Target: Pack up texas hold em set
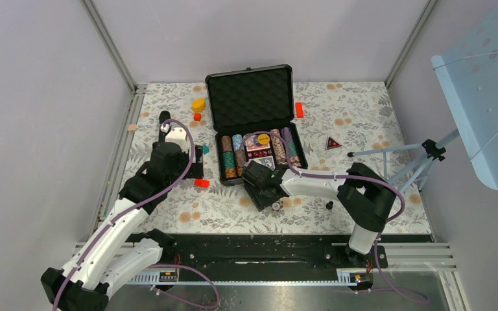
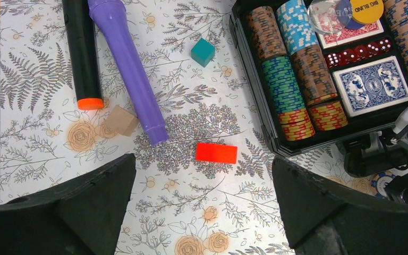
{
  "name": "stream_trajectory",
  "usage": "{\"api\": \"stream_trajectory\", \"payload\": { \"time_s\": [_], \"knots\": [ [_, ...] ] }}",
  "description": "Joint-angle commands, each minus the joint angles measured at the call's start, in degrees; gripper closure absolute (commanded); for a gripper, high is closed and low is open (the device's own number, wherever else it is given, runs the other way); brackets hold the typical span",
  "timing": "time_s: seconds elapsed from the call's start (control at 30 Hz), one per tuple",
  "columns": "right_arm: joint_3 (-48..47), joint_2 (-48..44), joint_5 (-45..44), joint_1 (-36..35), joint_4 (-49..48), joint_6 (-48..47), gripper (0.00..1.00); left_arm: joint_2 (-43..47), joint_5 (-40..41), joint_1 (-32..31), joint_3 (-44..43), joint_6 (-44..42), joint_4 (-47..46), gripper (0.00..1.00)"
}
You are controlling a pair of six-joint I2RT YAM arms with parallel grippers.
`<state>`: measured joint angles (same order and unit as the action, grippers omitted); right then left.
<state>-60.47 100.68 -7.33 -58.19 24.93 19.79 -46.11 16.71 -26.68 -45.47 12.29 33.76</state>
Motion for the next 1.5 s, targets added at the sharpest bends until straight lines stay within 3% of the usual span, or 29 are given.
{"api": "stream_trajectory", "payload": {
  "time_s": [0.0,0.37,0.5,0.6,0.83,1.27,1.4,1.47],
  "knots": [
    [-2.15,0.94,1.43,-1.75,1.17,0.18,0.42,0.20,-0.70,0.24,0.10,0.10,-2.20,0.01],
    [-4.68,3.95,-0.46,-3.68,2.24,-0.02,0.44,0.23,-0.67,0.22,0.12,0.10,-2.20,0.01],
    [-5.78,5.04,-3.01,-3.68,3.08,0.49,0.32,0.25,-0.70,0.27,0.10,0.14,-2.20,0.01],
    [-6.53,6.06,-5.08,-3.68,4.06,1.08,0.30,0.31,-0.55,0.25,0.12,0.10,-2.21,0.01],
    [-6.39,7.49,-8.30,-3.52,4.80,3.08,0.36,0.18,-0.70,0.25,0.12,0.10,-2.25,0.01],
    [-4.65,6.99,-3.52,-3.51,3.33,4.23,0.47,0.04,-0.78,0.23,0.10,0.10,-2.23,0.01],
    [-3.59,5.17,-2.54,-3.51,2.60,4.76,0.46,0.01,-1.03,0.23,0.07,0.05,-2.29,0.01],
    [-3.50,4.68,-4.09,-3.52,2.97,4.74,0.39,-0.01,-1.02,0.22,0.12,0.01,-2.29,0.01]
  ]
}}
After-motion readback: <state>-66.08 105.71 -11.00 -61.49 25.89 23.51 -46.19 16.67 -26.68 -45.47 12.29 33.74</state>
